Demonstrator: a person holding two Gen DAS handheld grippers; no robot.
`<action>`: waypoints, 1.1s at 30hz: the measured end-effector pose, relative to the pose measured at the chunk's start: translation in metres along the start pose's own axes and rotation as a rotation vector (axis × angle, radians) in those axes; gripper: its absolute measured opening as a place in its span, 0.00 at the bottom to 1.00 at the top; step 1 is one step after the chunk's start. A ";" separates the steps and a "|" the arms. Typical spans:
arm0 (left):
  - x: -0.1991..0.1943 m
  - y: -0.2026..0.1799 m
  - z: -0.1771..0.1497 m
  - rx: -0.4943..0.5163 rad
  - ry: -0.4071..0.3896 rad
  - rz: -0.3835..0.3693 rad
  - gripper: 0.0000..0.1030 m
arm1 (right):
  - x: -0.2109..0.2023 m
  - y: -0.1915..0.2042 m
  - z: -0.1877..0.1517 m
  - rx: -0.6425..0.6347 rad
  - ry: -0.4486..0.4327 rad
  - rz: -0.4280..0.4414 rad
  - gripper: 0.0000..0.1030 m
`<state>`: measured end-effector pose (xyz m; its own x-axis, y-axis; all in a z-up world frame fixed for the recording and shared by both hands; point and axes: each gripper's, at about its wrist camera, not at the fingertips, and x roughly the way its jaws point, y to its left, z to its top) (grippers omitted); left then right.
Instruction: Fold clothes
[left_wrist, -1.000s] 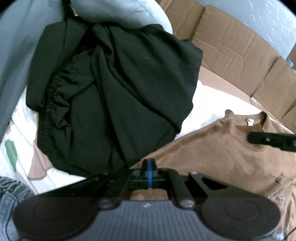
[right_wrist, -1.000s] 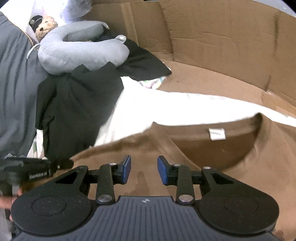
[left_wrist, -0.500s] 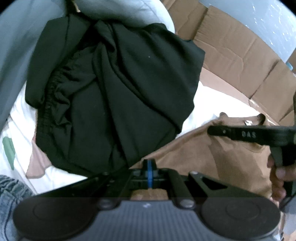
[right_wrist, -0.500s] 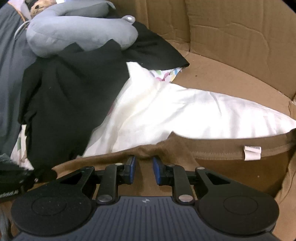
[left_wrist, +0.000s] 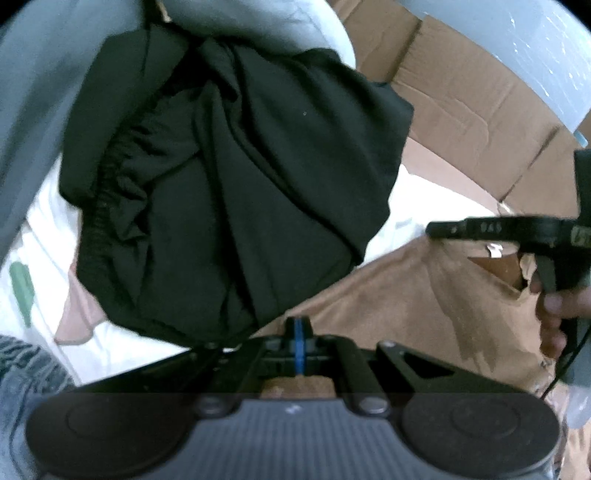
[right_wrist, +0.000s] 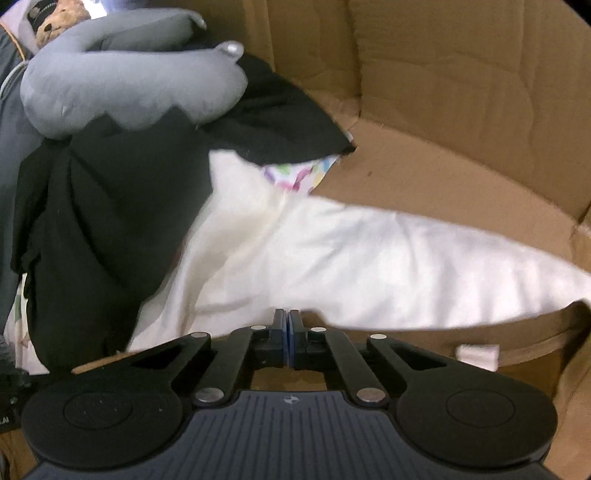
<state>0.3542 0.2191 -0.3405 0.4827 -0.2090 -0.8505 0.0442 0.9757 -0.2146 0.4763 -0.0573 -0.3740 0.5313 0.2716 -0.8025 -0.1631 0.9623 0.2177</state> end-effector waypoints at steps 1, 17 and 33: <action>-0.006 0.000 -0.001 0.000 -0.002 0.005 0.04 | -0.005 -0.002 0.002 0.002 -0.005 0.004 0.05; -0.073 -0.035 -0.018 -0.017 -0.082 -0.013 0.49 | -0.146 -0.061 -0.010 -0.092 -0.009 0.014 0.42; -0.115 -0.075 -0.035 0.083 -0.020 -0.025 0.70 | -0.265 -0.168 -0.079 0.023 -0.016 0.019 0.62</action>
<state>0.2645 0.1682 -0.2431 0.4978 -0.2329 -0.8355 0.1287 0.9724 -0.1944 0.2973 -0.2918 -0.2422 0.5417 0.2903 -0.7889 -0.1547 0.9569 0.2459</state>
